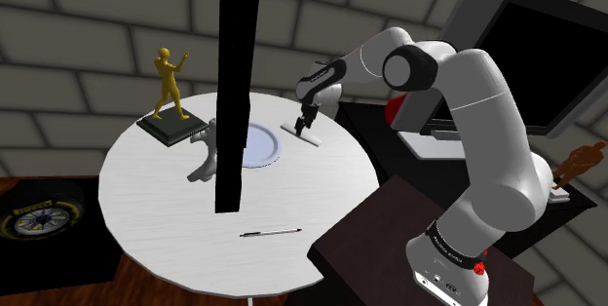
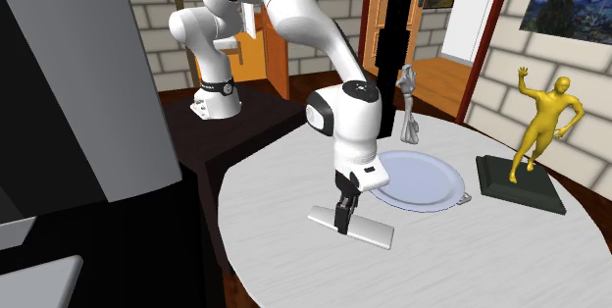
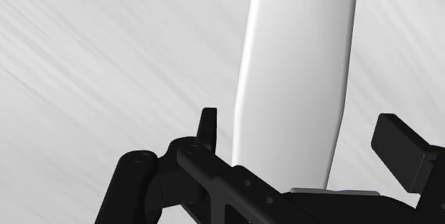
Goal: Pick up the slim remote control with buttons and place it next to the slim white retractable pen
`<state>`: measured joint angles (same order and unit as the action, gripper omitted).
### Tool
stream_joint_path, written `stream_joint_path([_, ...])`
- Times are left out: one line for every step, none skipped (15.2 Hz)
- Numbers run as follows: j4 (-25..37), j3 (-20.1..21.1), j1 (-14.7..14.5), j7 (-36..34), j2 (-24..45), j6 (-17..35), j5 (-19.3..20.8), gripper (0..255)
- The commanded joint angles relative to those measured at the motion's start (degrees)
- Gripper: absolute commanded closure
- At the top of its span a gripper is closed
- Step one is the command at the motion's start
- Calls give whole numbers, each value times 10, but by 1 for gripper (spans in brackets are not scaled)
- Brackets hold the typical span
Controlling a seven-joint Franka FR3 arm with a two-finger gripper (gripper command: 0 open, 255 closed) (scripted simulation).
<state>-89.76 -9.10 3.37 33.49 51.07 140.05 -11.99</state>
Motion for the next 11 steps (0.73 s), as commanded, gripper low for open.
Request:
stream_joint_path([9, 2, 2, 1, 14, 6, -1, 0])
stream_joint_path([12, 3, 3, 1, 21, 9, -2, 0])
stream_joint_path([14, 3, 3, 1, 25, 11, -2, 0])
stream_joint_path([14, 3, 3, 1, 25, 11, -2, 0])
stream_joint_path([14, 3, 3, 1, 25, 11, -2, 0])
stream_joint_path([14, 3, 3, 1, 25, 11, -2, 0])
stream_joint_path([14, 3, 3, 1, 25, 11, -2, 0])
stream_joint_path([14, 3, 3, 1, 25, 11, -2, 0])
stream_joint_path([14, 3, 3, 1, 25, 11, -2, 0])
stream_joint_path([14, 3, 3, 1, 25, 11, -2, 0])
stream_joint_path([14, 3, 3, 1, 25, 11, -2, 0])
